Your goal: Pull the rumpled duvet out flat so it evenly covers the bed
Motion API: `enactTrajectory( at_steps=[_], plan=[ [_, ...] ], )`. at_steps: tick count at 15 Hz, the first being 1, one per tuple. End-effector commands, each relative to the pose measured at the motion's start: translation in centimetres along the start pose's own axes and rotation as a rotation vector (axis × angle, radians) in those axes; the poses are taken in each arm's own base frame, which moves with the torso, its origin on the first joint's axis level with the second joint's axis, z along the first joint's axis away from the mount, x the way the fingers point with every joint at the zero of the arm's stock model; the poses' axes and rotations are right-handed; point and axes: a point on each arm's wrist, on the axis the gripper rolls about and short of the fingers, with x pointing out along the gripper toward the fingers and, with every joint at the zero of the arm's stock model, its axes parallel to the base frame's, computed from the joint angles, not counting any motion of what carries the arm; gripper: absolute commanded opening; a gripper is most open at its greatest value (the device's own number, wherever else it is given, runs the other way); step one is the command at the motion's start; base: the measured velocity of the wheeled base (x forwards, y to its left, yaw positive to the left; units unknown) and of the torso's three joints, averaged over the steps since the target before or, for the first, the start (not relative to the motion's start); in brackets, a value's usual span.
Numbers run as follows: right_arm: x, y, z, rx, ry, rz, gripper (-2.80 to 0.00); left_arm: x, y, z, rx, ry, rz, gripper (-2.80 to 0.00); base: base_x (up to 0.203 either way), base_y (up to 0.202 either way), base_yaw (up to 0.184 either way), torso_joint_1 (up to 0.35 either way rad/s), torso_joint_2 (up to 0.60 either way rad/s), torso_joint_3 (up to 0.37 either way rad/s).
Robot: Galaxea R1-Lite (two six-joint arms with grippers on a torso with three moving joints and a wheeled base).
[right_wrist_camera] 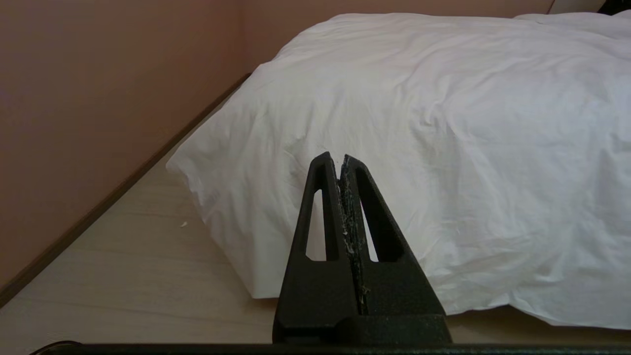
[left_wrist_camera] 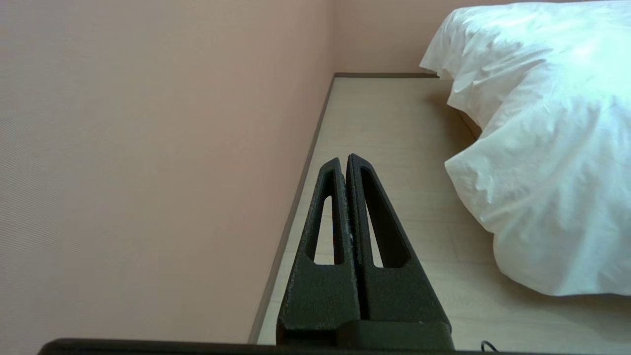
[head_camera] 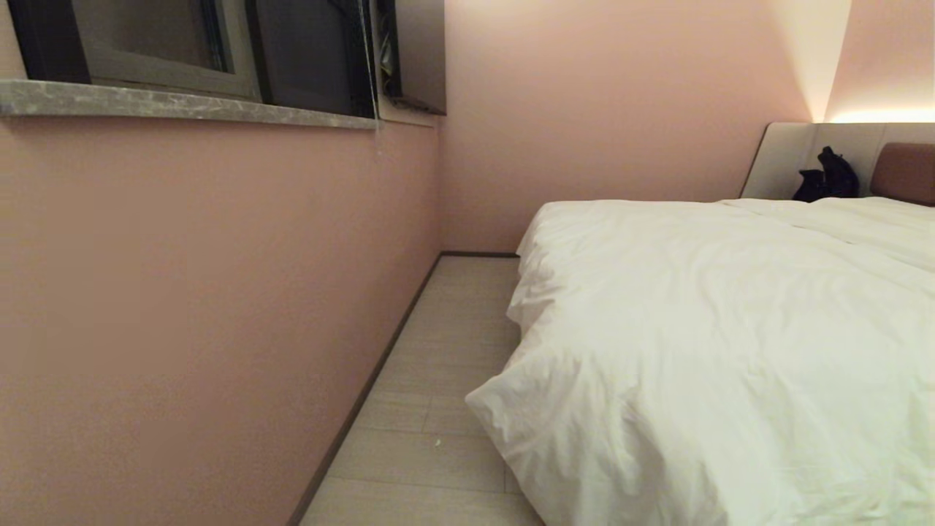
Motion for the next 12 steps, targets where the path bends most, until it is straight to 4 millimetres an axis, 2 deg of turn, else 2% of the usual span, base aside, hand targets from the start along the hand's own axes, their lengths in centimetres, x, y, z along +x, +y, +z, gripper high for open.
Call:
enactTrajectory(
  at_steps=[1,12],
  plan=[
    [0.00,0.00,-0.01,-0.001,0.001,0.000,-2.80,0.00,0.00,0.00,-0.003,0.000,0.000,-2.80,0.000,0.000,0.000,0.000,0.00,0.000],
    [0.00,0.00,-0.01,-0.001,0.000,0.000,-2.80,0.00,0.00,0.00,-0.008,0.000,0.001,-2.80,0.000,0.000,0.000,0.000,0.00,0.000]
  ],
)
